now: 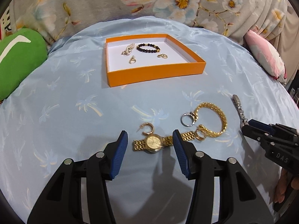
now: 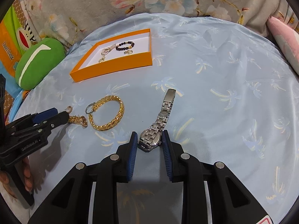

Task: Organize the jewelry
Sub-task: 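Lower the open right tool onto the silver watch and close it, then close the left tool on the gold watch band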

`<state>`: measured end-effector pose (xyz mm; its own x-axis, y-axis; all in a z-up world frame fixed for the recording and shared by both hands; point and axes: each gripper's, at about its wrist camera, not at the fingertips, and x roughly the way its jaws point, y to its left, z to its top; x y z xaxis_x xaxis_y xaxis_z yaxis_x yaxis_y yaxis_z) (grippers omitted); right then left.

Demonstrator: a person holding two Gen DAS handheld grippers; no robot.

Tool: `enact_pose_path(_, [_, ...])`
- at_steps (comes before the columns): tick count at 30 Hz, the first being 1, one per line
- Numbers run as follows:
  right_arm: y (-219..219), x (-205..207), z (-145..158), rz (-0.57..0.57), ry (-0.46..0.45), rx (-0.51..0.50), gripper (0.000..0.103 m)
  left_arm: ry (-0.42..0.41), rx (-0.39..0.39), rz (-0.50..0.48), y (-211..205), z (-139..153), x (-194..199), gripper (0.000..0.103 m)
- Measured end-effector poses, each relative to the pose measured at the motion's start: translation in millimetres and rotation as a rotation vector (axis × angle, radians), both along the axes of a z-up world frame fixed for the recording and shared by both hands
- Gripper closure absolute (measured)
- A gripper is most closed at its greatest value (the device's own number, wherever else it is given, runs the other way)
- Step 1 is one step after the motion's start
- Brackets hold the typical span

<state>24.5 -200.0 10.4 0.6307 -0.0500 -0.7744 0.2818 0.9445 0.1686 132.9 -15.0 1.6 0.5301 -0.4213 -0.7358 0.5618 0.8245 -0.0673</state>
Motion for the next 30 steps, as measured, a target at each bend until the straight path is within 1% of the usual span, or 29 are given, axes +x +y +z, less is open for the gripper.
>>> enact_pose_path(3, [0, 0, 0, 0.0, 0.001, -0.001, 0.078, 0.037, -0.012, -0.047, -1, -3, 5, 0.055])
enact_pose_path(7, [-1, 0, 0, 0.0, 0.0, -0.001, 0.078, 0.031, 0.015, -0.092, -11, -4, 0, 0.054])
enact_pose_path(11, [-1, 0, 0, 0.0, -0.001, 0.003, 0.078, 0.043, 0.008, -0.078, -9, -5, -8, 0.055])
enact_pose_path(16, [-1, 1, 0, 0.0, -0.001, 0.001, 0.078, 0.059, -0.018, -0.094, -8, -5, -37, 0.055])
enact_pose_path(18, [-1, 0, 0, 0.0, -0.001, 0.002, 0.078, 0.054, -0.014, -0.076, -11, -5, -44, 0.055])
enact_pose_path(21, [-1, 0, 0, 0.0, 0.0, 0.001, 0.078, 0.028, 0.014, -0.013, -13, -5, -40, 0.055])
enact_pose_path(23, [-1, 0, 0, 0.0, -0.001, 0.002, 0.078, 0.047, -0.007, 0.006, -13, -5, -31, 0.055])
enact_pose_path(26, [-1, 1, 0, 0.0, -0.001, 0.004, 0.078, 0.03, 0.019, 0.007, -20, -6, -27, 0.055])
enact_pose_path(29, [-1, 1, 0, 0.0, -0.001, 0.002, 0.078, 0.015, 0.045, -0.014, -28, -6, -28, 0.056])
enact_pose_path(30, [-1, 0, 0, 0.0, -0.001, 0.002, 0.078, 0.013, 0.048, -0.016, -29, -6, -29, 0.058])
